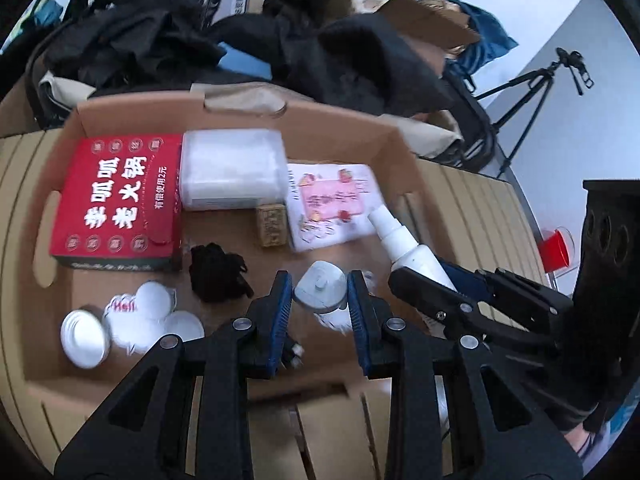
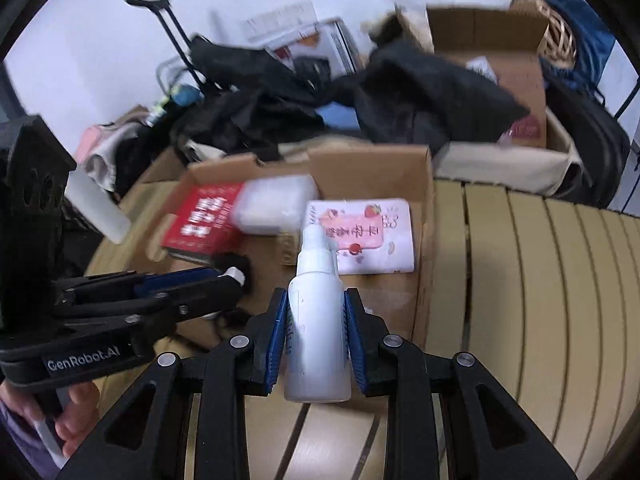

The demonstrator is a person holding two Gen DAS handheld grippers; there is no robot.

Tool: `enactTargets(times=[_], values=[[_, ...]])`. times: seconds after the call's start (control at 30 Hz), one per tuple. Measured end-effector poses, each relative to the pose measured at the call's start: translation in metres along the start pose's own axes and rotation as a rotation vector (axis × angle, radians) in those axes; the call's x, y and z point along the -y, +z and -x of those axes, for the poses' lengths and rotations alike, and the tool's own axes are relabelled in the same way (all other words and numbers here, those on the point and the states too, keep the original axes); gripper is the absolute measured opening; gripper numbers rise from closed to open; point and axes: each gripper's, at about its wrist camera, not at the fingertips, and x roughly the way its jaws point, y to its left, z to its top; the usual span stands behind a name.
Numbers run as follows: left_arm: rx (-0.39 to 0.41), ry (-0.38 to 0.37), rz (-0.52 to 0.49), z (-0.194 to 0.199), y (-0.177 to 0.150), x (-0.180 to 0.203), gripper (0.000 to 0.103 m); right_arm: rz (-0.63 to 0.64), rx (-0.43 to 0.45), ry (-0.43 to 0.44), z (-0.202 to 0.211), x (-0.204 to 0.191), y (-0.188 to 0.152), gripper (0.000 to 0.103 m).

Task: Organize objects
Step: 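Place the spray bottle into the tray with the right gripper while the left drops the cap in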

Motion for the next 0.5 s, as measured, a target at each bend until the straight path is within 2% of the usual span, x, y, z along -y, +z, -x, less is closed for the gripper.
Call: enactTargets(times=[0.03,0.13,0.2,0.27,0.33,0.37,0.4,0.5], values=[[0.0,-0.003,0.006,-0.004,0.001,-0.003,0.025,-0.002,-0.005,-0.011,-0.006,0.002,0.002,0.03],[-0.024,-0.001,0.003,-0.012,0.003,-0.008,0.039,-0.005,-0.035,-0.04,-0.019,0.007,-0.002,0.032],[-0.01,-0.005,-0.001,-0.004,0.004,-0.01,0.048,0.023,-0.038,-0.061,-0.02,0.005,-0.005,0.043],[0.011,-0.016,-0.012,0.01,0.004,-0.01,0.053,0.037,-0.015,-0.041,-0.01,0.004,-0.004,0.072],[0.035,-0.025,-0.024,0.028,0.005,-0.009,0.055,0.038,0.018,-0.035,0.004,0.001,-0.001,0.075],[0.046,-0.019,-0.037,0.04,0.005,-0.008,0.059,0.035,0.042,-0.033,0.017,0.0,0.002,0.075],[0.054,-0.001,-0.054,0.054,0.004,-0.006,0.066,0.033,0.057,-0.036,0.026,-0.001,0.004,0.075],[0.086,0.048,-0.107,0.093,-0.002,-0.001,0.071,0.039,0.075,-0.06,0.057,-0.006,0.01,0.075]])
